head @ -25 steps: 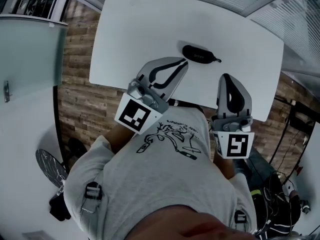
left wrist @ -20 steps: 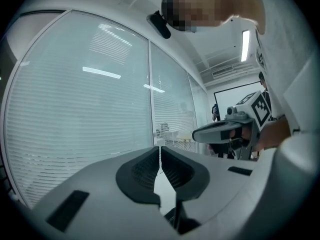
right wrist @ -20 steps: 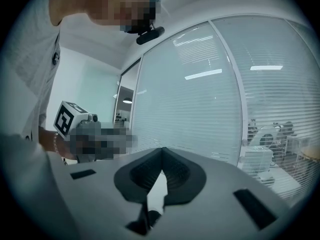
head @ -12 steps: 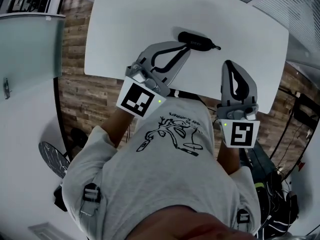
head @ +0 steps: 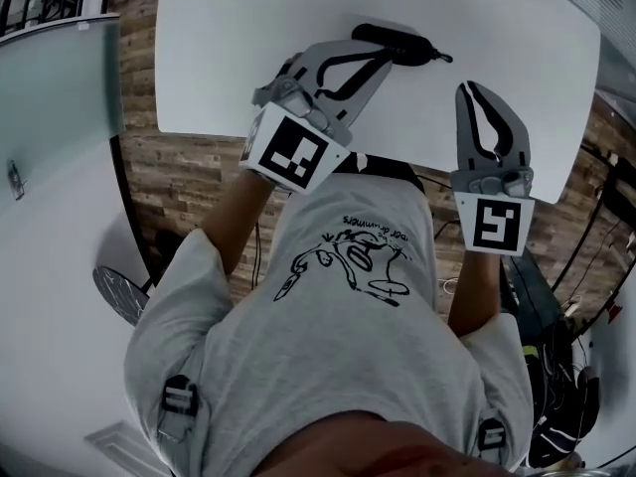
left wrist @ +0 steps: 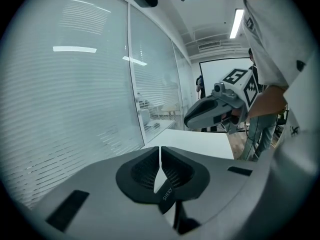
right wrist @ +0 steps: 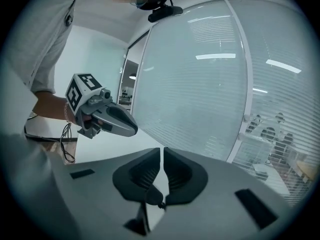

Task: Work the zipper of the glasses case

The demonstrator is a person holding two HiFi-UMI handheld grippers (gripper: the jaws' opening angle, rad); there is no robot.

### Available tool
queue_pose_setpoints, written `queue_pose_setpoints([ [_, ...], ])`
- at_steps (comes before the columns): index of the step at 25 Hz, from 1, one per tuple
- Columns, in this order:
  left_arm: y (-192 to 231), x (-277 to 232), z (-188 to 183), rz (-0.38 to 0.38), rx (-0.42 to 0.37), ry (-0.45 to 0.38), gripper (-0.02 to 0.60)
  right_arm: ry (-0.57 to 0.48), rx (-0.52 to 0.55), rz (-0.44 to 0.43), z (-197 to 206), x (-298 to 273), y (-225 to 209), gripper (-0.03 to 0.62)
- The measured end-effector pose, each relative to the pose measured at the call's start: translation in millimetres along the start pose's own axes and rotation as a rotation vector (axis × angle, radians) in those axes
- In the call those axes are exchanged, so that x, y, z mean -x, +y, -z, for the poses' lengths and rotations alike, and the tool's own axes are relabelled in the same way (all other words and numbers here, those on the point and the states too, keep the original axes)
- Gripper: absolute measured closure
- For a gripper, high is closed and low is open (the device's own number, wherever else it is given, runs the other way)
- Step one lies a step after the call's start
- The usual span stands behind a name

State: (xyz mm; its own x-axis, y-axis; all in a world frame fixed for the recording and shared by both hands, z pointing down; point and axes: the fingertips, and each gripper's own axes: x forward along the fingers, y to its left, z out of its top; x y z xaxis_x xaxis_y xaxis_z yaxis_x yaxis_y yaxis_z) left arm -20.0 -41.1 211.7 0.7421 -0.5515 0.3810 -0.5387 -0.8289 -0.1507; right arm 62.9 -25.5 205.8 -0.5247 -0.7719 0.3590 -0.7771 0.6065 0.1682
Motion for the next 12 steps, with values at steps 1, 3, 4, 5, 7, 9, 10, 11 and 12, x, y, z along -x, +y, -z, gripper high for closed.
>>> queue_pose_setpoints([
  [1,-2.4,-5.8,7.0,0.012,-0.014,0.024,0.551,0.015,0.002,-0.007,9.0,-2.4,-0.7,0.565],
  [3,-5.4,-16.6,23.6,0.037,-0.049,0.073,0.551,0.042,0.001,-0.017,26.5,-10.2,-1.4,0.562],
  [4,-5.9,-22.2,32.2,0.05,-0.066,0.091,0.551,0.055,0.002,-0.018,35.2,-15.3,-1.6,0.56],
  [5,-6.5,-27.9,40.6,0.064,-0.081,0.108,0.551,0.068,0.006,-0.018,43.7,-20.6,-1.9,0.559],
  [7,-8.6,-38.5,57.3,0.097,-0.103,0.146,0.551,0.098,0.021,-0.022,61.9,-30.5,-1.7,0.554],
  [9,-12.2,-48.2,73.7,0.129,-0.13,0.191,0.551,0.136,0.035,-0.033,82.0,-38.7,-0.8,0.549],
  [10,-13.8,-53.1,81.3,0.143,-0.146,0.212,0.551,0.155,0.045,-0.038,92.3,-42.5,-1.0,0.546],
  [11,-14.9,-58.2,88.4,0.155,-0.161,0.231,0.551,0.174,0.059,-0.043,102.4,-46.5,-1.9,0.543],
  [12,-15.3,-63.5,95.2,0.166,-0.177,0.249,0.551,0.192,0.077,-0.049,112.2,-51.1,-3.0,0.542],
])
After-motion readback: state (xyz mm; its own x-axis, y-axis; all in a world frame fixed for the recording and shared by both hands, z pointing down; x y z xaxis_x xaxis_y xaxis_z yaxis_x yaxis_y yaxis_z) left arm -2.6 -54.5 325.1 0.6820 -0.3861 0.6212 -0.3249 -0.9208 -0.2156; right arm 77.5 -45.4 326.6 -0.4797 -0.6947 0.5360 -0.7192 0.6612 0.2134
